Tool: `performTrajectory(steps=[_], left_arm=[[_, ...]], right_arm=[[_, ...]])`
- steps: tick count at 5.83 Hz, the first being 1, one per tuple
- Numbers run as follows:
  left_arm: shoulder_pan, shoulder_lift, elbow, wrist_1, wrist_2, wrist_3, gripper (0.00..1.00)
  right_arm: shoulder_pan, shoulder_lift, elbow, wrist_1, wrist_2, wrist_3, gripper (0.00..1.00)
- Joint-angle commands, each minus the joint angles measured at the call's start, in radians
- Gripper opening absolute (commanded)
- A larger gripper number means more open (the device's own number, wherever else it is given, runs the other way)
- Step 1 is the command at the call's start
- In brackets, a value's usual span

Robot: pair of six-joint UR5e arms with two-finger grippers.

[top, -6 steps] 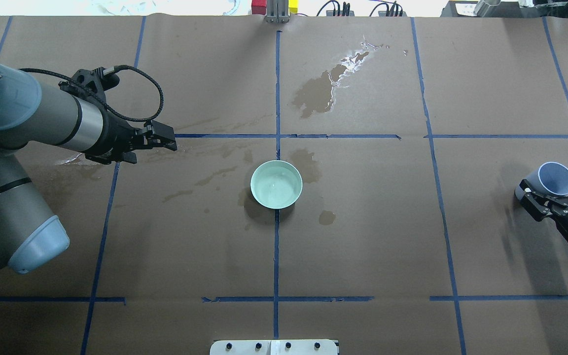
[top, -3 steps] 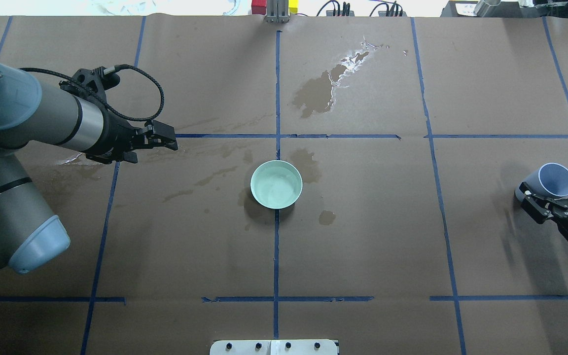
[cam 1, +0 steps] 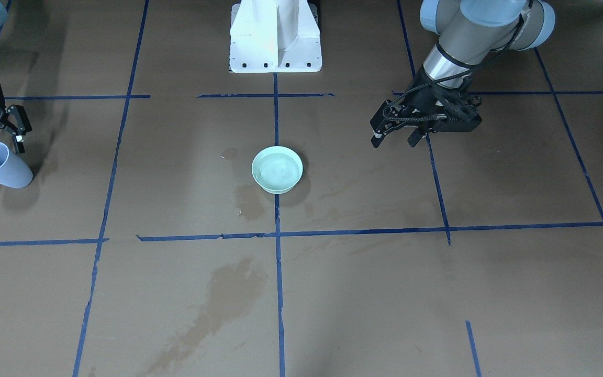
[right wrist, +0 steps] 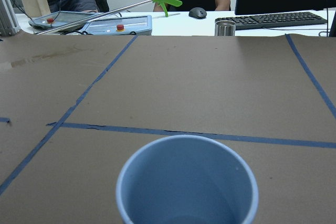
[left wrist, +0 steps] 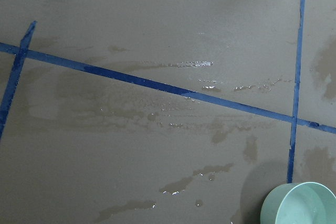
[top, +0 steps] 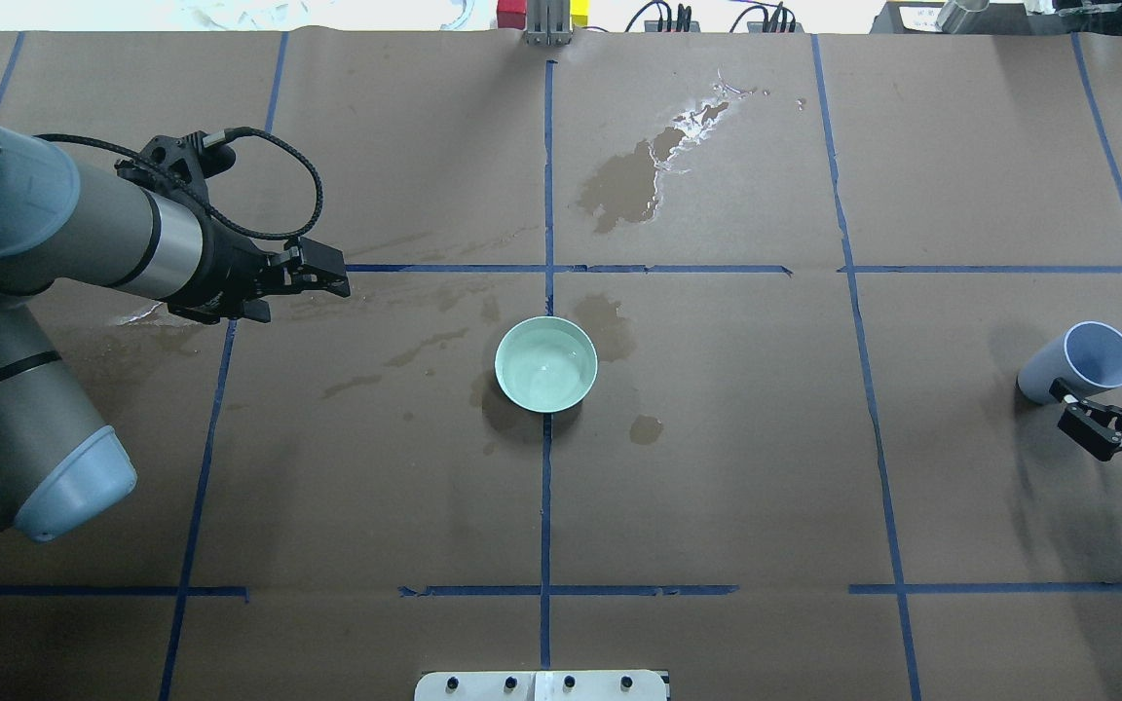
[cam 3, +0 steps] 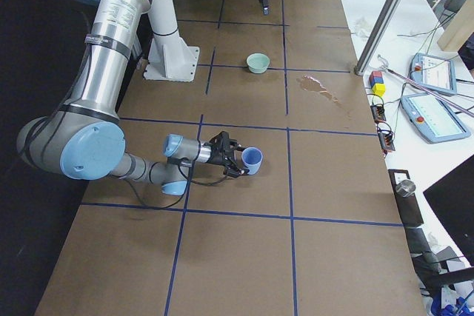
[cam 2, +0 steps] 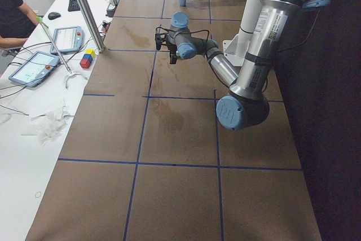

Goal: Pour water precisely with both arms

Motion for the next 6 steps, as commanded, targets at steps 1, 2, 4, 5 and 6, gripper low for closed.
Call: performTrajectory(steps=[1,2,4,5,6], left_arm=[[-0.001,0.004,-0.002,0.0,0.0,0.0,1.0],[0.005,0.003,0.001,0.0,-0.001,-0.02,1.0],[0.049,-0.029,0.065,0.0,0.0,-0.043,1.0],[0.062,-0.064,0.106,0.0,0.001,-0.043,1.0],[0.089,-0.084,0.11,0.002,-0.001,-0.069,1.0]], right_arm=[[0.002,-0.061,0.052,0.001,0.061,-0.002,1.0],[0.004,-0.12,0.122,0.001,0.133,-0.002,1.0],[0.027,-0.177,0.179,0.001,0.24,-0.002,1.0],[0.153,-0.179,0.183,0.001,0.419,-0.004,1.0],[0.419,-0.146,0.181,-0.019,0.721,-0.083,1.0]])
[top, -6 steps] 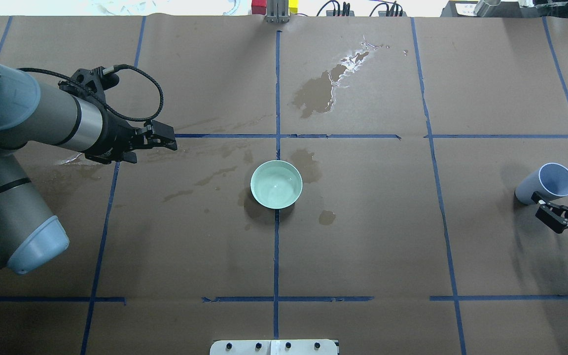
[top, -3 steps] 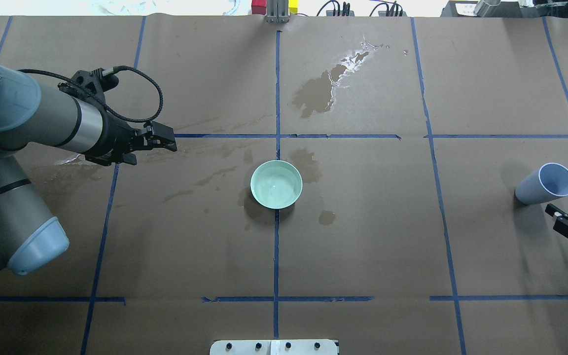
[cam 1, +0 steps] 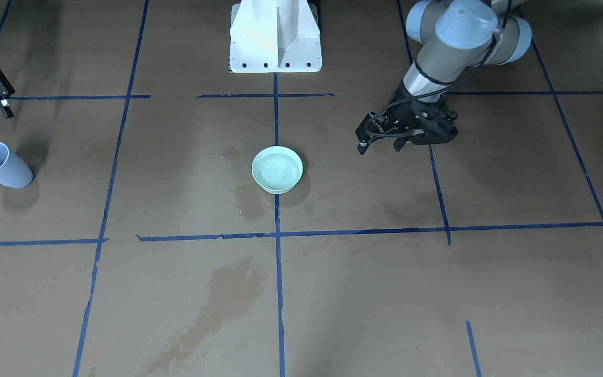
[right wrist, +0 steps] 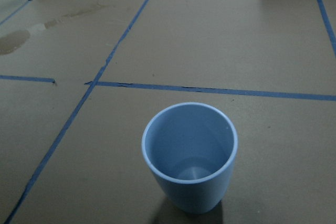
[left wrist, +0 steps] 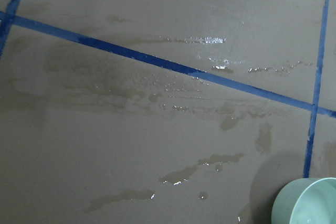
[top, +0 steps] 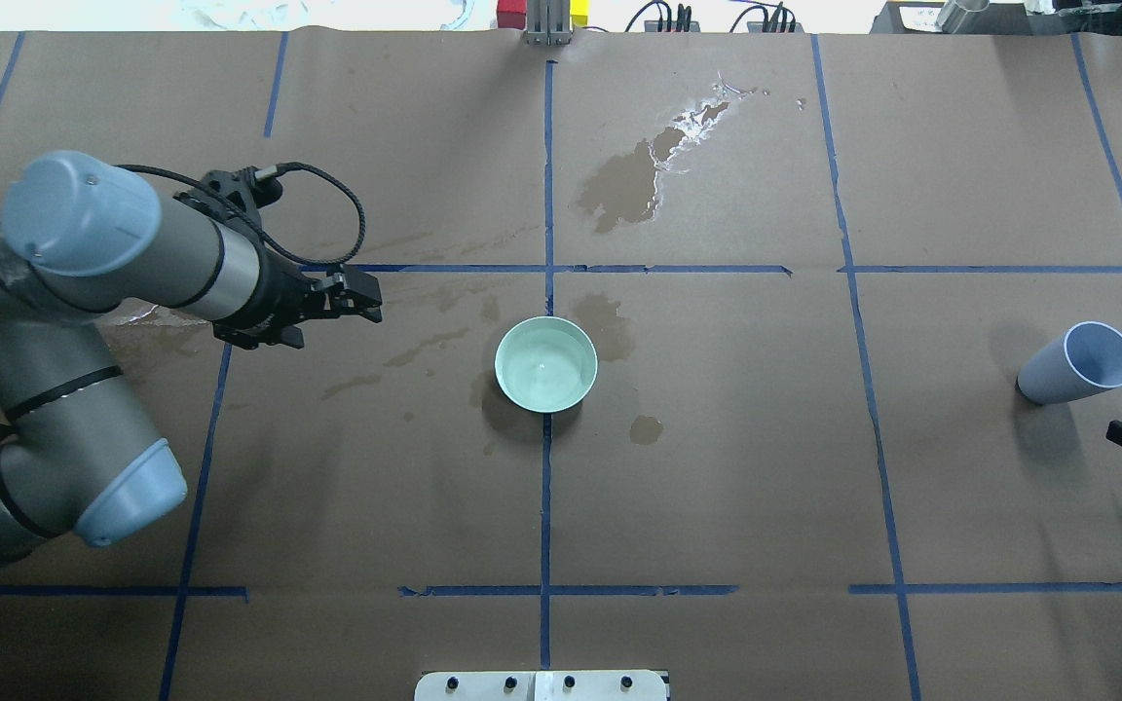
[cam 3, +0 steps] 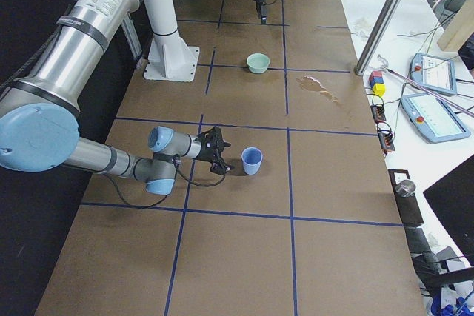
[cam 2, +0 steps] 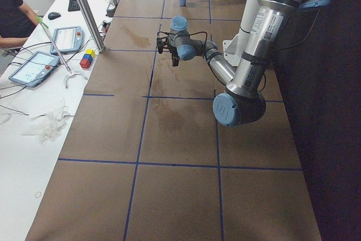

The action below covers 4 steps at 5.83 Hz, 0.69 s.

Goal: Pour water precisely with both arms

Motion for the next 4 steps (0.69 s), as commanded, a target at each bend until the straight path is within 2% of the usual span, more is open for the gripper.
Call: performTrajectory(steps=[1,2,3,4], left_arm=[[0.048,-0.054,0.025,0.03,-0.001,-0.045,1.0],[0.077,-0.168,0.037,0.203,0.002,-0.045,1.0],[0.106,-0.206,0.061,0.231,0.005,-0.044,1.0],[0.128,-0.296,0.15,0.233,0.073,-0.045,1.0]], right_arm=[[0.27,0.032,0.003,-0.041,0.303,-0.093,1.0],[0.365,0.07,0.003,-0.093,0.419,-0.105,1.0],[0.52,0.108,0.014,-0.179,0.581,-0.189,1.0],[0.636,0.145,0.047,-0.298,0.705,-0.258,1.0]])
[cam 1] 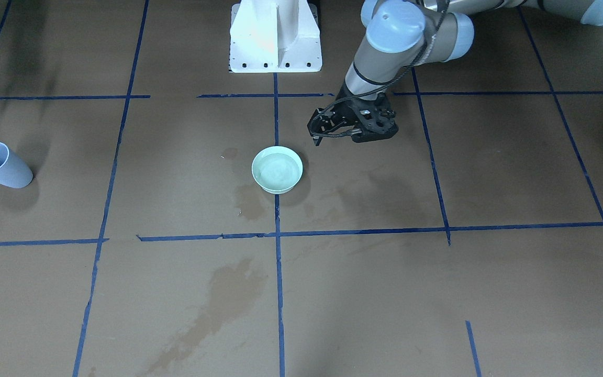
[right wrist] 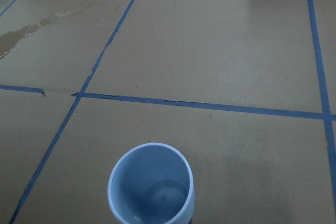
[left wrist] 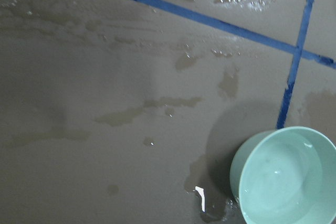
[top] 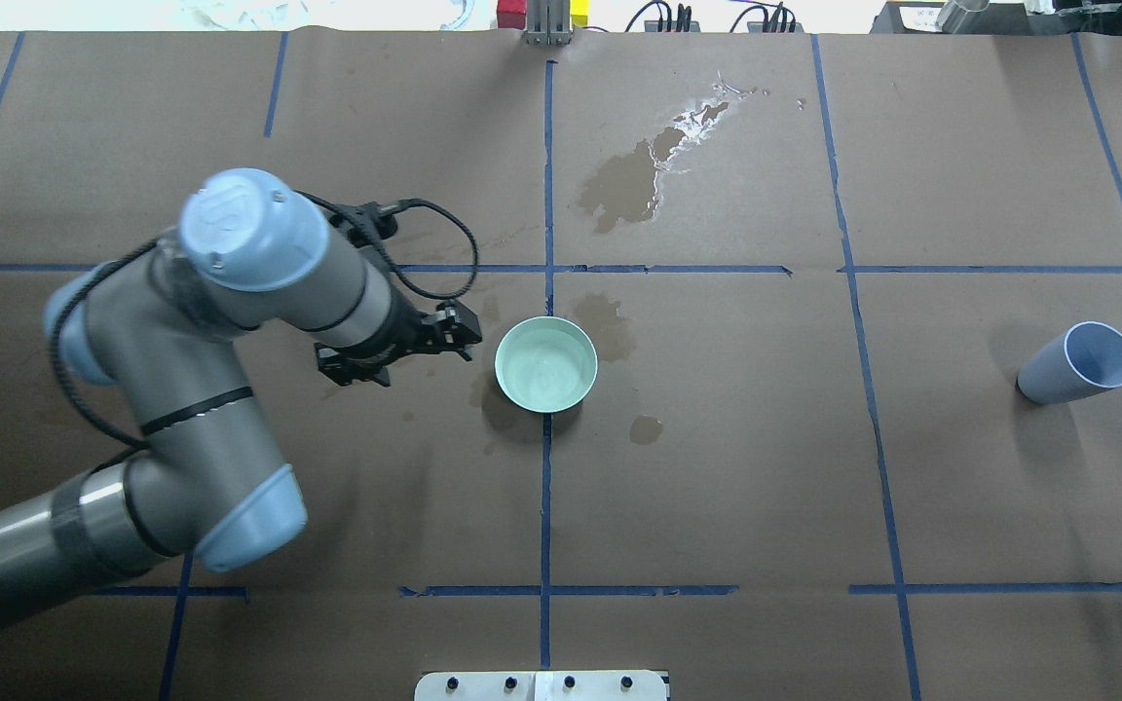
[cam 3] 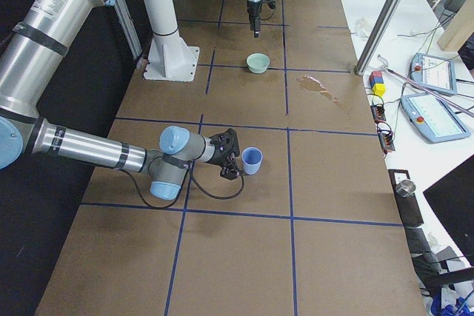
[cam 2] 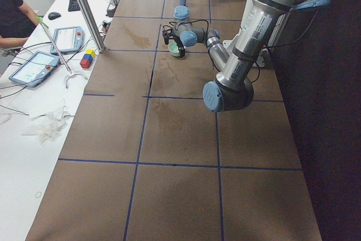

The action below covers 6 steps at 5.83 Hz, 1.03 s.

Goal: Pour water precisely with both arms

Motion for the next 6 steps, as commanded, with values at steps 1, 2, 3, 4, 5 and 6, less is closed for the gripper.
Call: performTrajectory(steps=[1,2,3,4,5,6], left_arm=[[0.039,-0.119,0.137,0.014,0.048,0.002,1.0],[0.051,-0.151,0.19,0.013,0.069,0.003,0.99],[0.055,-0.155,0.208,0.013,0.076,0.006,0.95],[0.065,-0.158,0.231,0.011,0.076,0.006,0.89],[0.066,-0.158,0.236,0.011,0.077,0.006,0.81],[0.074,-0.155,0.244,0.01,0.077,0.008,0.72]], right_arm=[[0.211,0.065,0.043,-0.215,0.238,-0.148,1.0],[0.252,0.087,0.044,-0.291,0.277,-0.225,1.0],[0.261,0.098,0.062,-0.383,0.305,-0.285,1.0],[0.307,0.116,0.095,-0.5,0.349,-0.372,1.0],[0.391,0.171,0.102,-0.663,0.451,-0.528,1.0],[0.442,0.197,0.103,-0.79,0.504,-0.654,1.0]])
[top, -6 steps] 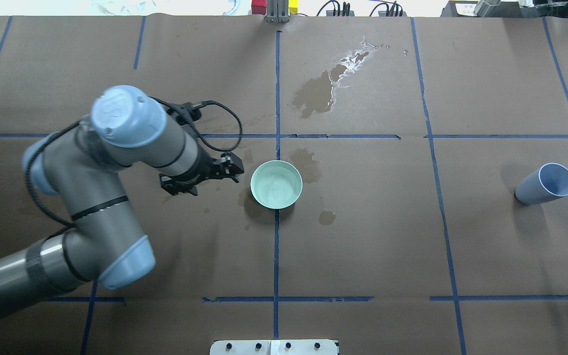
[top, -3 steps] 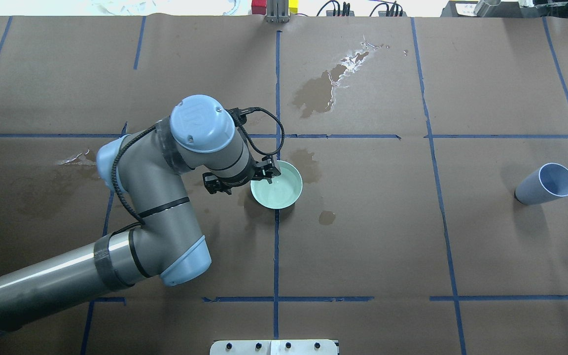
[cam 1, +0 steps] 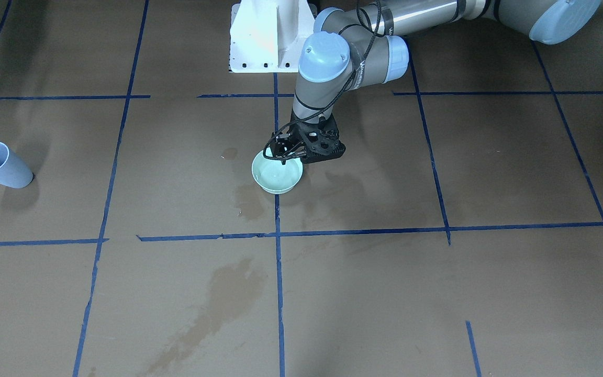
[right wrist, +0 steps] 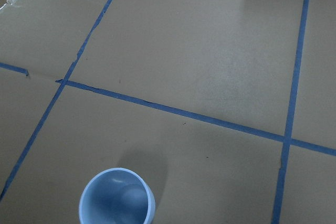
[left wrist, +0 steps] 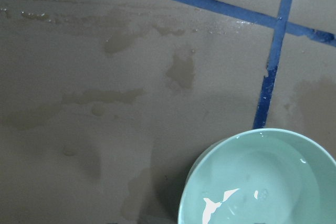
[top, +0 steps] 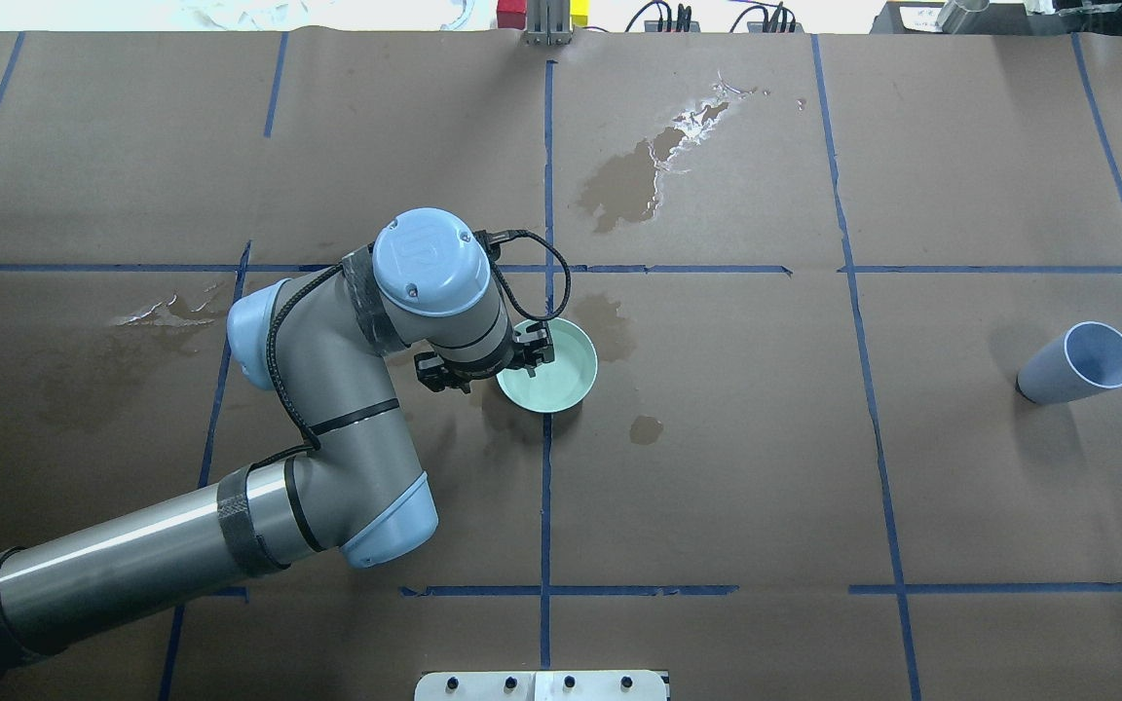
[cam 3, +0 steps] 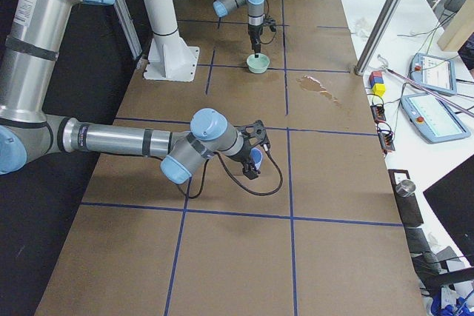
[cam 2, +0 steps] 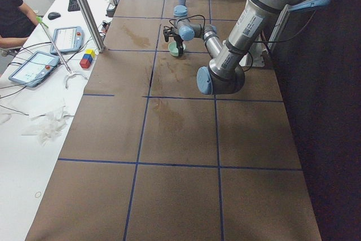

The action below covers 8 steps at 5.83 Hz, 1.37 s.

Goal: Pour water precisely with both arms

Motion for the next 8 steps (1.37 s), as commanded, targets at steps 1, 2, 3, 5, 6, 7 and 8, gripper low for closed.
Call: performTrajectory(steps=[1,2,3,5,6,7,8], left_arm=[[0.008,0.001,0.008,-0.003,0.005,0.0,0.64],[0.009,0.003,0.01,-0.003,0.005,0.0,0.59],[0.009,0.001,0.01,-0.003,0.005,0.0,0.59],[0.011,0.003,0.01,-0.004,0.005,0.0,0.38],[0.009,0.003,0.01,-0.004,0.005,-0.002,0.14],[0.009,0.001,0.004,-0.007,0.004,-0.005,0.0],[0.008,0.001,-0.013,-0.006,0.004,-0.008,0.0]], right_arm=[[0.057,0.034,0.005,-0.184,0.077,-0.194,1.0],[0.054,0.035,0.0,-0.257,0.112,-0.267,1.0],[0.059,0.035,0.006,-0.356,0.121,-0.364,1.0],[0.059,0.053,0.046,-0.577,0.126,-0.447,1.0],[0.098,0.051,0.063,-0.591,0.089,-0.455,1.0],[0.087,0.046,0.062,-0.595,0.042,-0.457,1.0],[0.091,0.046,0.065,-0.597,0.04,-0.457,1.0]])
